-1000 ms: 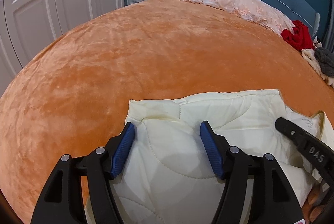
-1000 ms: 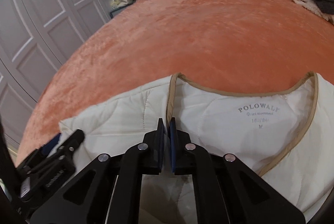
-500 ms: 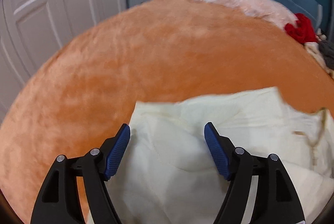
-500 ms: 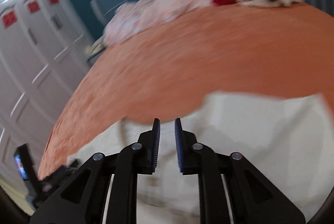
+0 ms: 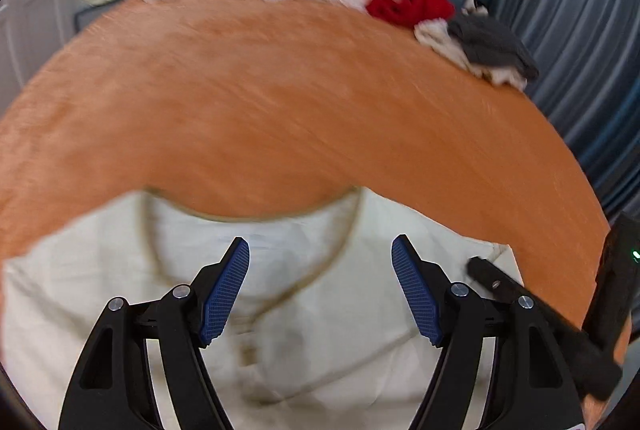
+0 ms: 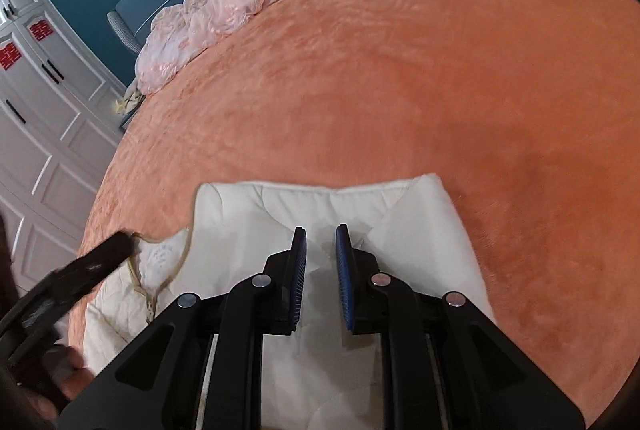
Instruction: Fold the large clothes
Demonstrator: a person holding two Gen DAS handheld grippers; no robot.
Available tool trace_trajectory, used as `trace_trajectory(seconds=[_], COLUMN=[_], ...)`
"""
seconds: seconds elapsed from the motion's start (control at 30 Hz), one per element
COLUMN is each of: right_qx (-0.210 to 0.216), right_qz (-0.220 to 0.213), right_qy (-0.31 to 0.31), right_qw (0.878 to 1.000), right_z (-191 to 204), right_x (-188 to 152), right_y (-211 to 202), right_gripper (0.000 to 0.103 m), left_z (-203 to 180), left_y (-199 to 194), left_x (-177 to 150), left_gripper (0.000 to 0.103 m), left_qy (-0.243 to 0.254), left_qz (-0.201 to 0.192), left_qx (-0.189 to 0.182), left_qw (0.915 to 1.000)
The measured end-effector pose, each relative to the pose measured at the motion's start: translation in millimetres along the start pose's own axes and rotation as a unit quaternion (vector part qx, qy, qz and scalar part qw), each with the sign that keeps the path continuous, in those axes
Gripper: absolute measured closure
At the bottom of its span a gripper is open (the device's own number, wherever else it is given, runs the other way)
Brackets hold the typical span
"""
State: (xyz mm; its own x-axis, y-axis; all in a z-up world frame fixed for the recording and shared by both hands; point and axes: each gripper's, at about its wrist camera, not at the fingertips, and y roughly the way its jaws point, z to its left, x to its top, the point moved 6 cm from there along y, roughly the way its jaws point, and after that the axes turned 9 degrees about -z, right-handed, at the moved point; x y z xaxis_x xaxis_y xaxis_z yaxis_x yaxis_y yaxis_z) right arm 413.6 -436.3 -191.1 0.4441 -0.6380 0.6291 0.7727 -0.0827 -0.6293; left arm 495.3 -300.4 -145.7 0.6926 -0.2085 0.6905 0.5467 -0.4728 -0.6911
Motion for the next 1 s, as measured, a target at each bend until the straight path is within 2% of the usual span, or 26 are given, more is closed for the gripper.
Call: trace_trajectory(seconds=[0.23,0.27,0.3,0.33,0.37,0.4,0.43,0.6,0.8,0.9,0.93,0.97,1.0], right_qx=[0.029,0.033,0.033,0.031,0.024,0.01,0.002,-0.022,-0.027,-0.044,-0.046,-0.042,-0.032], right_qz=[-0.012,-0.015,-0.016,-0.018,-0.023,-0.03,-0.036,-0.039,-0.051,-0.088,-0.096,-0.105,-0.108], right_qy=[0.014,0.016,0.015,0.013,0.009,0.004,0.001,-0.01,-0.011,0.002,0.004,-0.006,-0.021], right_qw=[0.999,0.999,0.999,0.999,0.999,0.999,0.999,0.999,0.998,0.995,0.994,0.994,0.993], right_z=[-7,-8,-8,-8,-8,-9,-8,-10,-12,-16,-15,-8,1], right_x=[-11,-12,-12,-12,-13,-13,-13,-14,-14,-6,-1,4,6], right_y=[10,11,12,12,11,10,10,14,12,-9,-17,-30,-39], right_gripper=[0.09,0.091,0.091,0.093,0.094,0.1,0.103,0.103,0.103,0.103,0.098,0.097,0.097], left_z=[2,2,1,0,0,0,1,0,1,13,17,23,34], left_y=[52,54,55,57,57,57,56,59,56,24,11,-4,-23], left_x=[-14,-18,-22,-23,-23,-25,-27,-32,-29,-22,-21,-20,-19], left_gripper=[0.033,0.037,0.052,0.063,0.067,0.073,0.075,0.075,0.068,0.068,0.065,0.062,0.051], left_qy=[-0.034,-0.031,-0.024,-0.017,-0.011,-0.006,-0.006,0.013,0.015,-0.002,-0.007,-0.01,-0.005], left_qz=[0.046,0.049,0.047,0.044,0.038,0.031,0.025,0.001,-0.008,-0.038,-0.045,-0.054,-0.063], left_qx=[0.015,0.016,0.017,0.02,0.025,0.03,0.03,0.044,0.06,0.085,0.075,0.062,0.057], left_qw=[0.9982,0.9982,0.9985,0.9987,0.9989,0.9991,0.9992,0.9989,0.998,0.9957,0.9961,0.9966,0.9964])
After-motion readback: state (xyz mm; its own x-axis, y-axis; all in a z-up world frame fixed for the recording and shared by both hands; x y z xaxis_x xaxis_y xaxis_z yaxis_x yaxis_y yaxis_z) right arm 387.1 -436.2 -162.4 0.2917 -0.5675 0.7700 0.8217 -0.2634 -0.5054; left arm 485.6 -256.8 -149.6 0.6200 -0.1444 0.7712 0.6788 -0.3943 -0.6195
